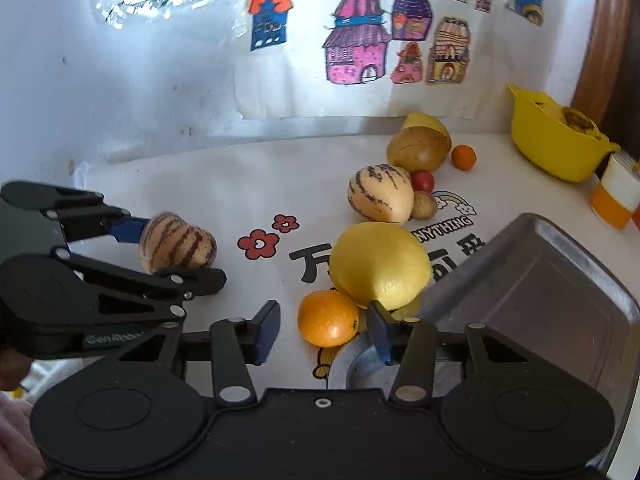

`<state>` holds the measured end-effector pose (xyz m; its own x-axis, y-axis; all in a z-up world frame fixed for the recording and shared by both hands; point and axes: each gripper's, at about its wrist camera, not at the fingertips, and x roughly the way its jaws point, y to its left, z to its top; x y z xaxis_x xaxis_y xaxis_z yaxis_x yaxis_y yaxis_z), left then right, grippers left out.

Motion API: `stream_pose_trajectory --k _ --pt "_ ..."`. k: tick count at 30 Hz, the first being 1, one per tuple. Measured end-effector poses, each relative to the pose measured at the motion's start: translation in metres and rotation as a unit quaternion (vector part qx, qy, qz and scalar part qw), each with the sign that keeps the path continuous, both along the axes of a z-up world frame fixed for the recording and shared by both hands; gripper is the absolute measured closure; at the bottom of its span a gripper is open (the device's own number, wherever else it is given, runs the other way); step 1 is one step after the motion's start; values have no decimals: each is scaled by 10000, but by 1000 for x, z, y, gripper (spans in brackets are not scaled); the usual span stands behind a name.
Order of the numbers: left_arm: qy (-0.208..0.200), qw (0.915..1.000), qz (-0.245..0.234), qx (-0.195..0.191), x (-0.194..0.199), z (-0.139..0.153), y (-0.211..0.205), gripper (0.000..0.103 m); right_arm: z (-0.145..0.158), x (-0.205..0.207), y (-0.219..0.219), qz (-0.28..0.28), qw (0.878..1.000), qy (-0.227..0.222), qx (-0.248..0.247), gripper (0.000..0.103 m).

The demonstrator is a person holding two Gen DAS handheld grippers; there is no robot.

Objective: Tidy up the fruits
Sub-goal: 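Grasp the striped pepino melon with the left tool while the right tool grasps an orange, then carry both fruits over the metal tray and open both tools to release them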

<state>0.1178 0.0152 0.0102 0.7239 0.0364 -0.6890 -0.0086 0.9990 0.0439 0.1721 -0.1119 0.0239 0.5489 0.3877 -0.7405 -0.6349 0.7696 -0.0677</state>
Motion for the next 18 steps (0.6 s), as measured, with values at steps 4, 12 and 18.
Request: stream_pose_trajectory --k 4,12,18 --pt "17 10000 64 -1 0 1 0 47 -6 -4 5 43 9993 -275 -247 65" --pt "17 9999 128 115 0 6 -5 47 0 -19 -9 -129 9990 -394 157 66" --pt "-160 9997 -110 161 9 25 -20 47 23 -35 -45 -656 9943 -648 536 66"
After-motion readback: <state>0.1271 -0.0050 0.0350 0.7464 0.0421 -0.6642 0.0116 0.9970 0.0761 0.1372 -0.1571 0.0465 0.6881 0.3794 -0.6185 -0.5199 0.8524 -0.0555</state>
